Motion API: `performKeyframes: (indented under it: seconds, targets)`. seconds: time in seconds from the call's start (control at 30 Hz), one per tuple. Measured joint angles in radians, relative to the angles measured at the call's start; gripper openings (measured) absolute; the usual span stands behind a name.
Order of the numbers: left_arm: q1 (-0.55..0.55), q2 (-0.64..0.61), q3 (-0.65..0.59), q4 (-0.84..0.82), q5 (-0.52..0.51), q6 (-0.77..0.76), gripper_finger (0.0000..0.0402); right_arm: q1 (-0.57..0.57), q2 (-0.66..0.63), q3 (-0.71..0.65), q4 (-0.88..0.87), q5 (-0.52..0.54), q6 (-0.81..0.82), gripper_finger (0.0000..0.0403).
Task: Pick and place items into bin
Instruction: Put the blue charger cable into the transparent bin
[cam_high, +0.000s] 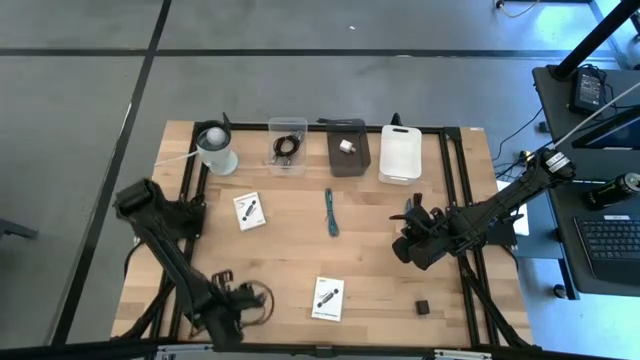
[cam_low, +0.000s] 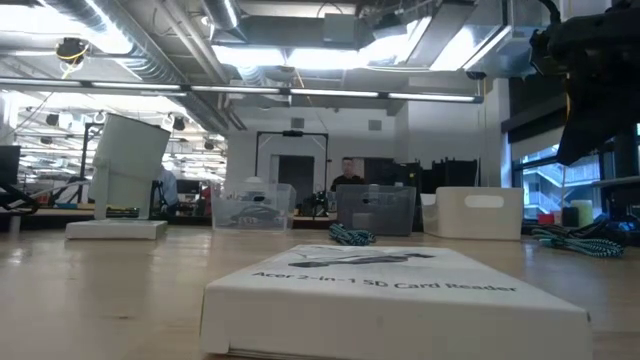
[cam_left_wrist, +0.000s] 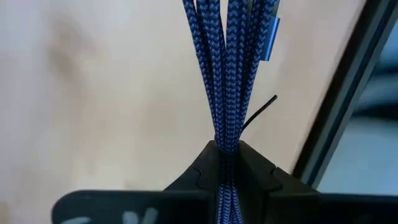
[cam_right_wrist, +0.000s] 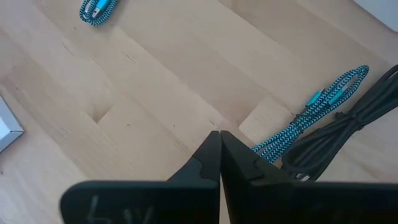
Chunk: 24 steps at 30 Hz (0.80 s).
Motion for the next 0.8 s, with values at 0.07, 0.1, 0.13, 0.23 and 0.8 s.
performKeyframes:
  seconds: [0.07,0.1,0.13,0.23,0.8]
  targets:
    - [0.028,-0.072,0.002,-0.043,-0.106,-0.06,0.0021,0.0,0.0,0.0,0.0,0.011,0.0,0.0005]
    - [0.044,-0.107,0.002,-0.071,-0.157,-0.087,0.0021,0.0,0.0,0.0,0.0,0.019,0.0,0.0005]
    - [0.065,-0.14,0.002,-0.09,-0.197,-0.108,0.0021,0.0,0.0,0.0,0.001,0.028,0.0,0.0005]
    - [0.15,-0.233,0.002,-0.123,-0.285,-0.107,0.0021,0.0,0.0,0.0,0.006,0.052,0.0,0.0005]
    - [1.14,-0.274,0.002,0.035,0.009,0.653,0.002,0.0,0.0,0.0,0.031,0.071,0.003,0.0005]
